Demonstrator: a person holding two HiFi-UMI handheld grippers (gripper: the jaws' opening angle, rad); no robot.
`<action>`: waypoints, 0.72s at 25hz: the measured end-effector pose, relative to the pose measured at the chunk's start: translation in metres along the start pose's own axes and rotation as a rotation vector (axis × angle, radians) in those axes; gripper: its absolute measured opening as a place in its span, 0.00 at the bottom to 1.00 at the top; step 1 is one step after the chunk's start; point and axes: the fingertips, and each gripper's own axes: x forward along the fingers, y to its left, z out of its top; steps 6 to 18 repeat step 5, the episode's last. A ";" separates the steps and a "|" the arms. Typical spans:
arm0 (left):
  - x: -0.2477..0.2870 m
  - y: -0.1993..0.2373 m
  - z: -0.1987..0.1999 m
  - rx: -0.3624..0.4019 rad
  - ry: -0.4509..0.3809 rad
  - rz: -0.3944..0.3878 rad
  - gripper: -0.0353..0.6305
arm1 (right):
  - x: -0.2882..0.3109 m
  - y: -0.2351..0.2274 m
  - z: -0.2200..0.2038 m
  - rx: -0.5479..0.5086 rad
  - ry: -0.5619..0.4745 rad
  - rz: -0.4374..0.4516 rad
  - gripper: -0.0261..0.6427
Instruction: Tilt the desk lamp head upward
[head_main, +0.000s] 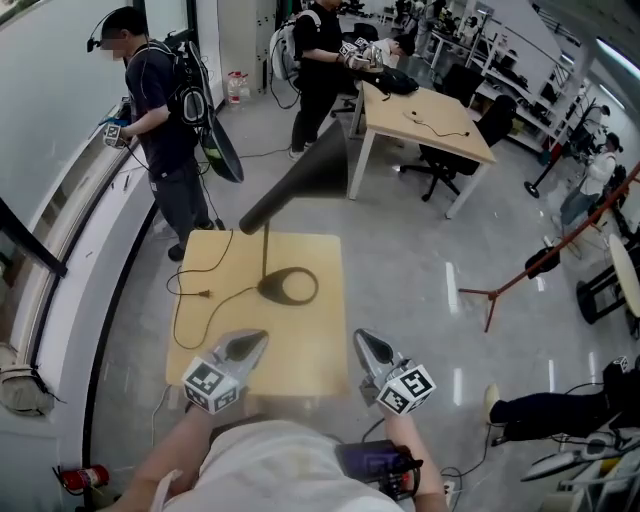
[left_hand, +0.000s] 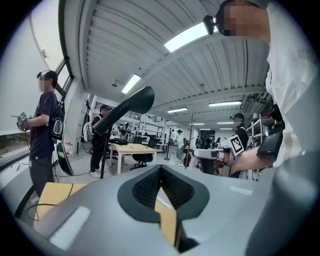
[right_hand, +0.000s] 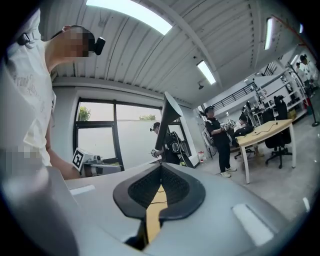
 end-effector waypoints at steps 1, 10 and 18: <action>0.001 -0.005 -0.002 -0.003 -0.001 0.004 0.06 | -0.005 -0.001 -0.003 0.009 -0.001 0.004 0.06; 0.000 -0.026 -0.010 -0.011 0.006 0.017 0.06 | -0.027 0.001 -0.008 0.031 0.002 0.017 0.06; 0.000 -0.026 -0.010 -0.011 0.006 0.017 0.06 | -0.027 0.001 -0.008 0.031 0.002 0.017 0.06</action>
